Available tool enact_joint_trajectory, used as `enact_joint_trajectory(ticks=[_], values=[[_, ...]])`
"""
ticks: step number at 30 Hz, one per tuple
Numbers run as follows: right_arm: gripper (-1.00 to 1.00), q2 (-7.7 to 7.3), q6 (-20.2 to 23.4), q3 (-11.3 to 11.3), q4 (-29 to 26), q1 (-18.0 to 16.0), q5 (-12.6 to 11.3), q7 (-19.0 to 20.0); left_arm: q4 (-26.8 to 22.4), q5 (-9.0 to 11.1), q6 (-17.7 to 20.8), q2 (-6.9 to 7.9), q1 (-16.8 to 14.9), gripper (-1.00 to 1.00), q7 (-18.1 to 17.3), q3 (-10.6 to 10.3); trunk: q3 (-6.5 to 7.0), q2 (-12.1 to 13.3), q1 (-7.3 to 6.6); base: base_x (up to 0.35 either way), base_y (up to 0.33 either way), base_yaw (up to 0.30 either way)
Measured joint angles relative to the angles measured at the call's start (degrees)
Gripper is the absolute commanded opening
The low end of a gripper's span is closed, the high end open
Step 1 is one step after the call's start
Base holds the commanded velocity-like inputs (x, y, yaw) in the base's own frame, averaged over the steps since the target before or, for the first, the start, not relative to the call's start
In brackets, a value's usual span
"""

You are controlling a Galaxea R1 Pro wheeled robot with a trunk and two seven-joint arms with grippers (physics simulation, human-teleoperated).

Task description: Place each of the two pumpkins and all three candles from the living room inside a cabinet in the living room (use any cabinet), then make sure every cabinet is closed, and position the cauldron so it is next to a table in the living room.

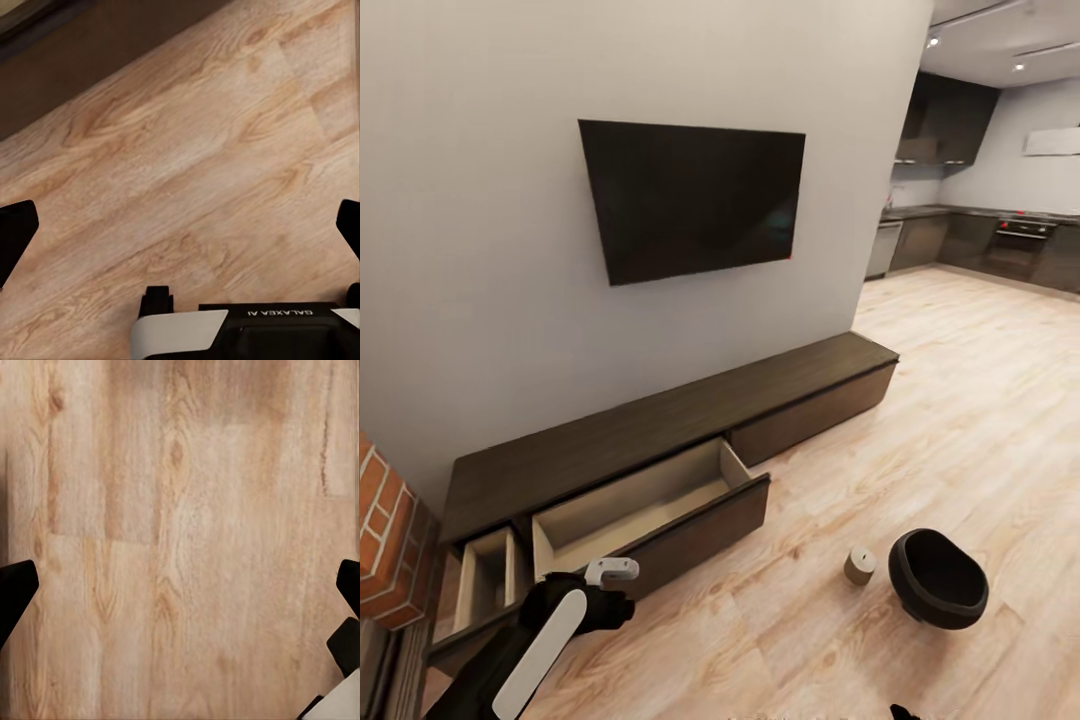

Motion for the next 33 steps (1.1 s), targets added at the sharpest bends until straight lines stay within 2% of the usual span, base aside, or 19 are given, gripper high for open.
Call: enact_joint_trajectory(ticks=[18, 24, 33], values=[[1.0, 0.16, -0.3, 0.1, 0.0, 0.0, 0.0, 0.0, -0.1, 0.0, 0.0, 0.0, 0.0, 1.0, 0.0, -0.2, -0.95, 0.0, 0.0, 0.001, 0.148, -0.246], [1.0, 0.16, -0.4, 0.1, 0.0, 0.0, 0.1, 0.0, -0.2, 0.0, 0.0, 0.0, 0.0, 1.0, 0.0, -0.3, -1.27, 0.0, -0.01, 0.105, 0.14, -0.245], [1.0, 0.16, -0.4, 0.1, 0.1, 0.0, 0.1, 0.0, -0.1, 0.0, 0.0, 0.0, 0.0, 1.0, 0.0, -0.4, -1.75, 0.0, 0.0, 0.058, 0.029, -0.245]])
